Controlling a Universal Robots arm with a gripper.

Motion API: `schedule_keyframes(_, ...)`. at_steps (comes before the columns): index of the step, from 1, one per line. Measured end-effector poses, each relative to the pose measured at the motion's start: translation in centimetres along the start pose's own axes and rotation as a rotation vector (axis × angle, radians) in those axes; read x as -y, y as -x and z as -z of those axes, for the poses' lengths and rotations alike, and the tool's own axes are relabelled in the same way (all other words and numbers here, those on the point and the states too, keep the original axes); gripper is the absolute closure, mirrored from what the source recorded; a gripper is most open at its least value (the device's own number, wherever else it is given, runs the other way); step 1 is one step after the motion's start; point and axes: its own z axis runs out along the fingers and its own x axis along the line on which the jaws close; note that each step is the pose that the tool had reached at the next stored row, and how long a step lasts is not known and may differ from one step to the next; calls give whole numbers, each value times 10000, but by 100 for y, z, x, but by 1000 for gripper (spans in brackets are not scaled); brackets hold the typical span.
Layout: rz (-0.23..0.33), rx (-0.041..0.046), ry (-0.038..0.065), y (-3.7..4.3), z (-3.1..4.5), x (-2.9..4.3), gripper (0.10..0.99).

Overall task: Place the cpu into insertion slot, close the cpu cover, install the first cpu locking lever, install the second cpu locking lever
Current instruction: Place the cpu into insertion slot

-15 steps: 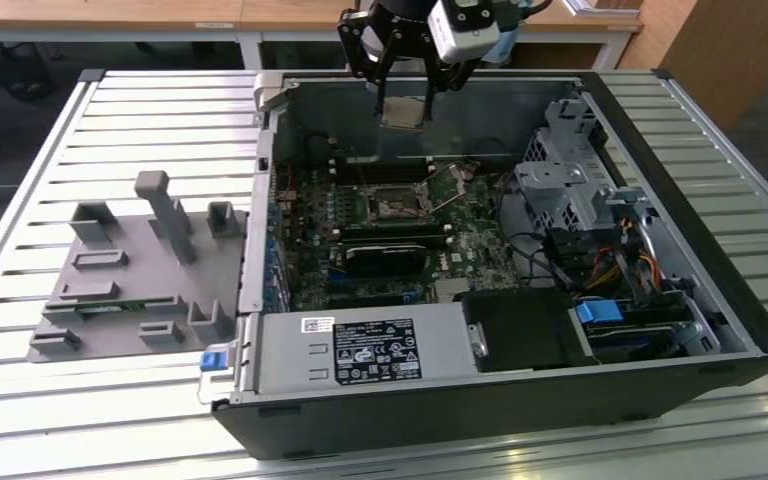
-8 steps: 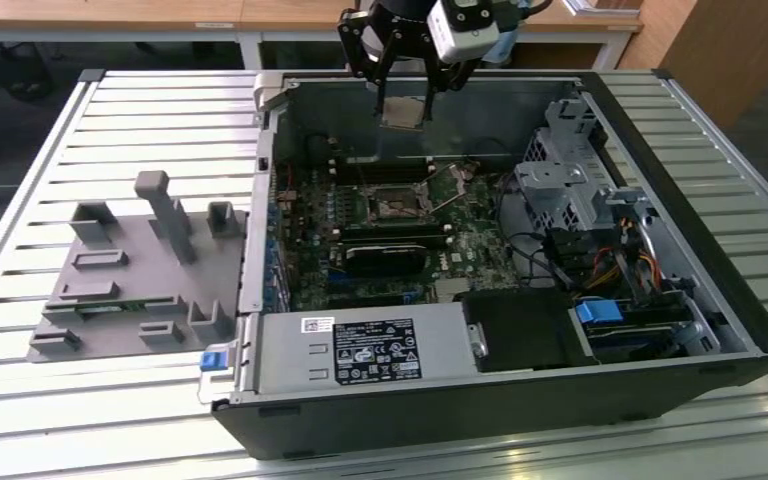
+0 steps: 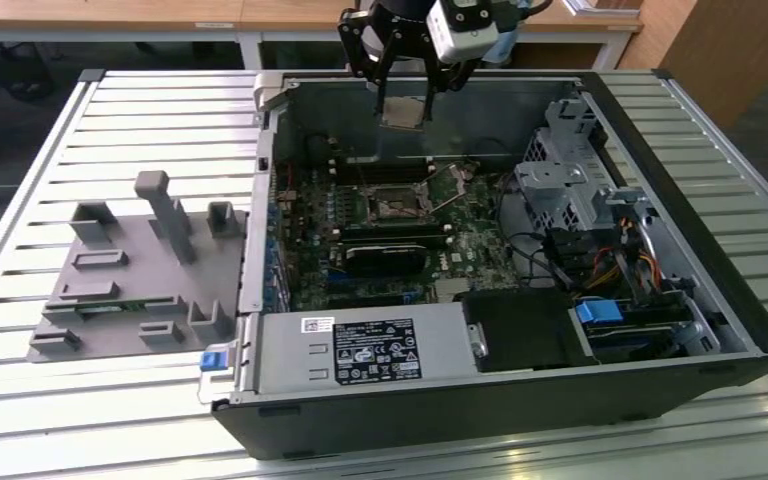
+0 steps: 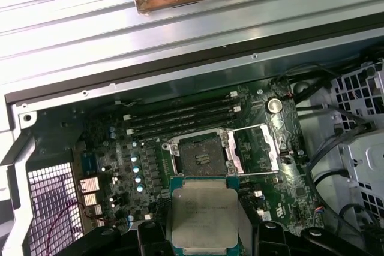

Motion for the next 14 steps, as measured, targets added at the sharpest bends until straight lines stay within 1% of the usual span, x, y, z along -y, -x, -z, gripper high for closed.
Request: schedule_keyframes(14, -180, 16, 4, 0, 0, 0, 557)
